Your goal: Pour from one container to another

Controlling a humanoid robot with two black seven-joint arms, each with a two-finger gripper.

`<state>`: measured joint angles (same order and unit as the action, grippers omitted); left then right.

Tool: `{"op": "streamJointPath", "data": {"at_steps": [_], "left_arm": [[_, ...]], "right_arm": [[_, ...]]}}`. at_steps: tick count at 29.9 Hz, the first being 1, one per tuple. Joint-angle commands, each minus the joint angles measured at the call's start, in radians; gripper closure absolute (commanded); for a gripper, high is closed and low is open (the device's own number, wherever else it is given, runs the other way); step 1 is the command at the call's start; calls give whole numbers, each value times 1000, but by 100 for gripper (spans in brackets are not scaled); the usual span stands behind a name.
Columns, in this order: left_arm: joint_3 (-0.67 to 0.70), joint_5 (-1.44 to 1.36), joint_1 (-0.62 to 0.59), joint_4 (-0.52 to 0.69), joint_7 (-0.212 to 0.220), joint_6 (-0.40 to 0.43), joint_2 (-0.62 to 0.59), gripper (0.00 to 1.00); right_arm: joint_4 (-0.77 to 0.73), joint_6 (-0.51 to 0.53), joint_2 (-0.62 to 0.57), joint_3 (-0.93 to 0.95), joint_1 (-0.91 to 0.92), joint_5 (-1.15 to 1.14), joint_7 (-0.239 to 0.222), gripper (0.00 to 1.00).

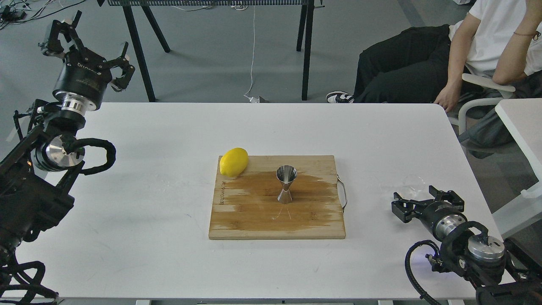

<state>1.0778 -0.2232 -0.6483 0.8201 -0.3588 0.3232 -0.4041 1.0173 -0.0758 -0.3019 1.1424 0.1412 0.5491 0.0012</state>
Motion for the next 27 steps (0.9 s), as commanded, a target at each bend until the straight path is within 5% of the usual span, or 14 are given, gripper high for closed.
{"op": "streamJointPath", "data": {"at_steps": [1, 12, 27], "left_arm": [[-2, 2, -24, -33, 1, 10, -1, 0], [-7, 2, -43, -33, 1, 10, 2, 0], [-13, 2, -40, -33, 3, 14, -2, 0]], "right_arm": [[-15, -1, 18, 0, 15, 0, 0, 6], [-80, -1, 63, 5, 46, 0, -10, 11], [-85, -12, 64, 76, 51, 3, -10, 39]]}}
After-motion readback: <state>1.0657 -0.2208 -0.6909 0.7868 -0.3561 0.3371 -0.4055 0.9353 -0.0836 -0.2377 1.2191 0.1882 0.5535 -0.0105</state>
